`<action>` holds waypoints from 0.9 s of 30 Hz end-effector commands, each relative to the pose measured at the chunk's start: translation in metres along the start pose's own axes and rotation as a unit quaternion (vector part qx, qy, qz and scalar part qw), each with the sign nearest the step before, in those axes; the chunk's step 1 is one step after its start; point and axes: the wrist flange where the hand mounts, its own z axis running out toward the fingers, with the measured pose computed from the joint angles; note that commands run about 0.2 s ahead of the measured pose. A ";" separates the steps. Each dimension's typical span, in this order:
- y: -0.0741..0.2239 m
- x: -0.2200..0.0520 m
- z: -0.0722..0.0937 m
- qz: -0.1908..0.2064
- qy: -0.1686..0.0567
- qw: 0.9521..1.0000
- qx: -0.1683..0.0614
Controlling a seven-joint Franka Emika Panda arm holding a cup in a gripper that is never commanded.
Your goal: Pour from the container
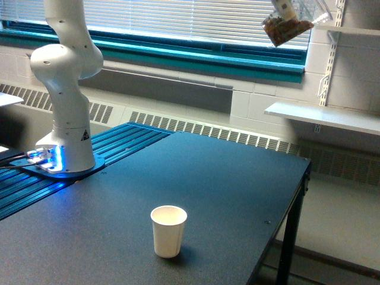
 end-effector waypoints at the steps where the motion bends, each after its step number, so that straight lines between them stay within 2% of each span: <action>1: -0.001 0.002 0.000 0.001 0.005 1.000 0.001; 14: 0.003 0.002 -0.001 0.004 0.008 1.000 0.008; 19: 0.018 -0.001 -0.001 0.008 0.005 1.000 0.003; 27: 0.058 -0.006 0.000 0.026 0.003 0.999 -0.019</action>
